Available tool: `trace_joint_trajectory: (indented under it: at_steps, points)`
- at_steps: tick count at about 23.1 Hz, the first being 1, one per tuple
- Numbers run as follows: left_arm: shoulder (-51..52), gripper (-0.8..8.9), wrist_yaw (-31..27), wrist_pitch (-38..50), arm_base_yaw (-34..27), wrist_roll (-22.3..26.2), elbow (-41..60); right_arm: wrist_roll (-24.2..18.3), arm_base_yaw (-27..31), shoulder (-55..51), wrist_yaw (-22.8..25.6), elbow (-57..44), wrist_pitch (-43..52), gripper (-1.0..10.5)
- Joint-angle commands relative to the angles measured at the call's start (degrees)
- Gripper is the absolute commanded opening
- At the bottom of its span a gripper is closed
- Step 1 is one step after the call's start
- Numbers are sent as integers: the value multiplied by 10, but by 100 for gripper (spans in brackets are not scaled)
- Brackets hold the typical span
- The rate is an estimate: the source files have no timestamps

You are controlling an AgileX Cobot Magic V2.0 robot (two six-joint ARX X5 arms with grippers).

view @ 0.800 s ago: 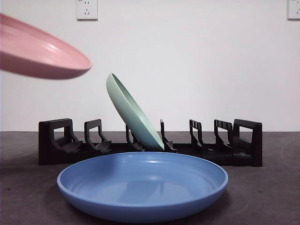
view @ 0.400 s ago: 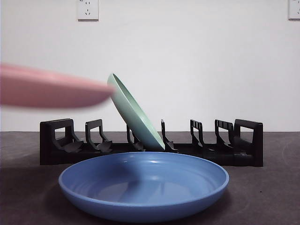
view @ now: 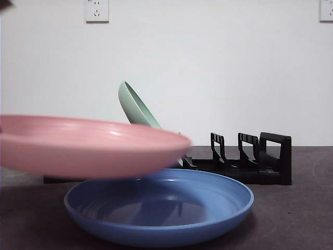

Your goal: Place the plate

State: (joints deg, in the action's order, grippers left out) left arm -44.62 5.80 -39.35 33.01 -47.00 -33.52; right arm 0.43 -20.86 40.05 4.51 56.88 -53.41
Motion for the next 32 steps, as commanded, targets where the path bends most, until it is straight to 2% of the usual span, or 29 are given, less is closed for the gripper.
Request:
trace_joint_trajectory:
  at_steps: [1,6,11,20,22,25,28,30,32]
  points:
    - [-50,16,-11,47,32,-24,-2,6,-1,3,0,6,2,223]
    - [-137,16,-16,126,61,-38,-2,6,-1,3,0,6,2,223]
    - [-205,16,-16,182,65,-52,-5,4,-1,3,0,6,2,223]
    - [-276,16,-15,215,71,-61,-28,2,-1,3,0,6,8,223]
    - [-277,56,-12,213,72,-61,-31,2,-1,3,0,6,8,223]
    - [-275,221,-6,208,72,-61,-33,2,-1,3,0,6,7,223]
    - [-254,230,13,199,72,-57,-35,3,-1,3,0,6,6,223]
    - [-217,233,14,170,68,-27,-48,5,-1,3,-2,6,6,223]
    - [-170,291,12,125,50,26,-71,20,-1,10,-29,6,5,223]
